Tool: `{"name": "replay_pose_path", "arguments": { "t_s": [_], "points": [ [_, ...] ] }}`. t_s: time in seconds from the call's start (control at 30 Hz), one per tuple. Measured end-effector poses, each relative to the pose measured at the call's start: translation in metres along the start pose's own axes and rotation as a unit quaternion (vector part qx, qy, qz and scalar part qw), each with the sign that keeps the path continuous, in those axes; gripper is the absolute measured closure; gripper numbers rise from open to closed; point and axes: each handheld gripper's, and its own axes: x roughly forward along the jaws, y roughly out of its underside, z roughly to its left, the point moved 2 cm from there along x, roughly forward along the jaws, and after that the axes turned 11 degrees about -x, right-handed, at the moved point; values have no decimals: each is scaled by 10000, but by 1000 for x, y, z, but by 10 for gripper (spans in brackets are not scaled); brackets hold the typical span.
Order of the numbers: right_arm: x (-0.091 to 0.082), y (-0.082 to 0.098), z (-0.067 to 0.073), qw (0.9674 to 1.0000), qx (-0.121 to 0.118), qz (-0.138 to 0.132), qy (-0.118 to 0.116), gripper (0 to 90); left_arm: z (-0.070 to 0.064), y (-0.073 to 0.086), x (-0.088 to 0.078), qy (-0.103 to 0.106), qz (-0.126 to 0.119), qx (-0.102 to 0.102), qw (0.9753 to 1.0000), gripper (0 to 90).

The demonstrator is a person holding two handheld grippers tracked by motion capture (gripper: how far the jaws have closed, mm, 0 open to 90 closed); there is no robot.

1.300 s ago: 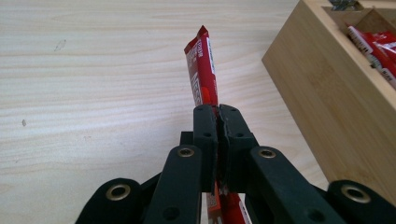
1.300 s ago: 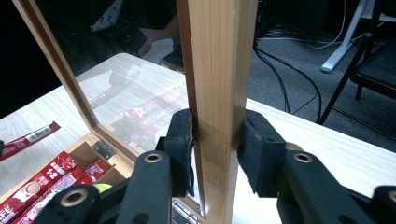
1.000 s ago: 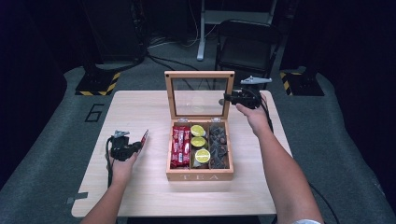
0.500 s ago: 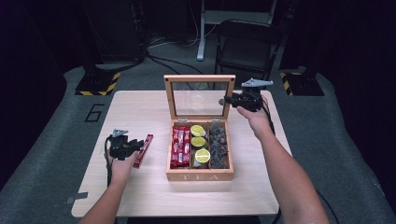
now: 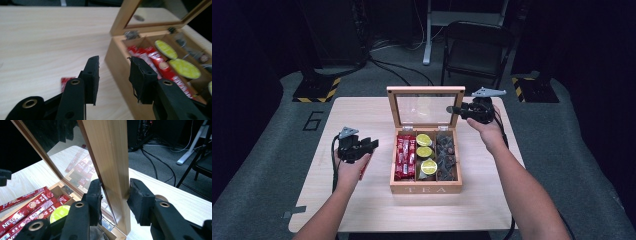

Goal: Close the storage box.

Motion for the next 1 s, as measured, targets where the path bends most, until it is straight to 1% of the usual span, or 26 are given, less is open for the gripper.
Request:
{"name": "replay_pose_path", "arguments": {
  "t_s": [0.13, 0.17, 0.2, 0.23, 0.33, 0.37, 0.4, 0.57, 0.6, 0.73, 0.77, 0.8, 0.93, 1.0],
  "points": [
    [-2, 2, 2, 10000, 29, -15, -16, 624, -15, -12, -2, 131, -50, 145, 9998, 596],
    [-2, 2, 2, 10000, 2, -32, -21, 623, -18, -14, -2, 156, -68, 189, 9997, 596],
    [-3, 2, 3, 10000, 29, -33, -22, 622, -21, -17, -2, 184, -59, 264, 9995, 595],
    [-3, 3, 3, 10000, -4, -52, -25, 620, -24, -19, -2, 211, -87, 249, 9994, 594],
    [-5, 5, 6, 10000, 15, -66, -53, 614, -31, -25, -3, 274, -101, 366, 9989, 594],
    [-6, 5, 6, 10000, -21, -69, -59, 612, -34, -27, -3, 297, -132, 361, 9988, 594],
    [-7, 6, 7, 9999, -20, -82, -80, 610, -36, -28, -4, 327, -124, 403, 9986, 594],
    [-10, 8, 11, 9999, -92, -76, -104, 600, -46, -37, -7, 423, -225, 480, 9977, 596],
    [-11, 9, 12, 9998, -116, -78, -105, 598, -47, -39, -9, 445, -206, 502, 9975, 595],
    [-14, 11, 15, 9998, -154, -80, -98, 590, -54, -49, -13, 532, -342, 589, 9963, 595],
    [-14, 11, 17, 9999, -109, -77, -93, 587, -56, -52, -14, 546, -330, 611, 9961, 595],
    [-15, 12, 17, 9998, -133, -91, -100, 584, -58, -53, -15, 552, -348, 630, 9959, 595],
    [-18, 15, 21, 9998, -148, -100, -116, 573, -63, -58, -18, 661, -419, 655, 9948, 595],
    [-19, 16, 23, 9997, -208, -79, -136, 566, -65, -59, -18, 680, -433, 685, 9944, 596]
  ]
}}
